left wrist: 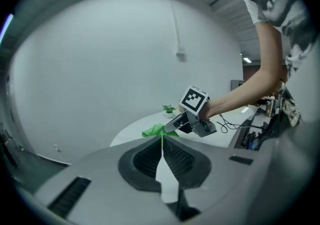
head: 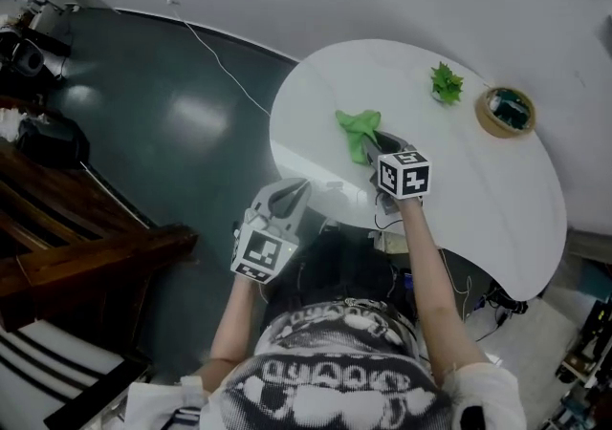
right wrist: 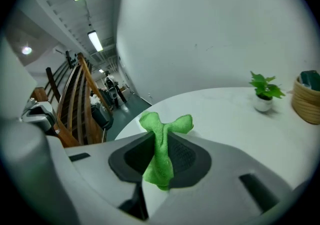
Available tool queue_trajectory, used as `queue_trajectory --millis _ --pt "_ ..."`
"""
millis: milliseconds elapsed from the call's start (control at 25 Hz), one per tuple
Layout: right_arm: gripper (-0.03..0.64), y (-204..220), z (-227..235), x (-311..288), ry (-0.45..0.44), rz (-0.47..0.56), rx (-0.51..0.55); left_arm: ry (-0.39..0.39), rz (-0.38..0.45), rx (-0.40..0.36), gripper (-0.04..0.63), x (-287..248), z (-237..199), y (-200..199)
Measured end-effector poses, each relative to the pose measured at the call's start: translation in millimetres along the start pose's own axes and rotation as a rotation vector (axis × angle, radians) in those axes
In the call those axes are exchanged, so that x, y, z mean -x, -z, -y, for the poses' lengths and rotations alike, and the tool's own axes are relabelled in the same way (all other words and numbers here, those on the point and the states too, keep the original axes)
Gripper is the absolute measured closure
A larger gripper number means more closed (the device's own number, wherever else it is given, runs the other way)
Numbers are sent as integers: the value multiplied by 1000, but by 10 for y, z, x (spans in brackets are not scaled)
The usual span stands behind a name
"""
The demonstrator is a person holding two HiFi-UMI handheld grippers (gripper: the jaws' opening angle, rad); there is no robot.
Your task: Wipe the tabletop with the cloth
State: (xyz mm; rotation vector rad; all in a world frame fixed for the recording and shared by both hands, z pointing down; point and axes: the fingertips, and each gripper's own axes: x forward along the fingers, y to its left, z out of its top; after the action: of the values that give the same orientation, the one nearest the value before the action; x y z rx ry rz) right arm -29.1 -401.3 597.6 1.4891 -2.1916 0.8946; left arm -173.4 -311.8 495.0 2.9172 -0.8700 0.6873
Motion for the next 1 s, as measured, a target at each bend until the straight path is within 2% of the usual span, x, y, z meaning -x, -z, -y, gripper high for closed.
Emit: queue_trajectory --millis 240,400,680,1000 --pt "538 -21 -698 -538 -96 -53 53 -66 -31 54 586 351 -315 293" --pt "538 181 -735 -681 -90 -111 57 -62 -42 71 586 385 -360 389" --pt "538 451 -255 -390 16 -152 11 19 -44 28 586 221 -289 360" --pt "538 760 770 492 184 -117 -112 188 13 -75 586 -408 259 -223"
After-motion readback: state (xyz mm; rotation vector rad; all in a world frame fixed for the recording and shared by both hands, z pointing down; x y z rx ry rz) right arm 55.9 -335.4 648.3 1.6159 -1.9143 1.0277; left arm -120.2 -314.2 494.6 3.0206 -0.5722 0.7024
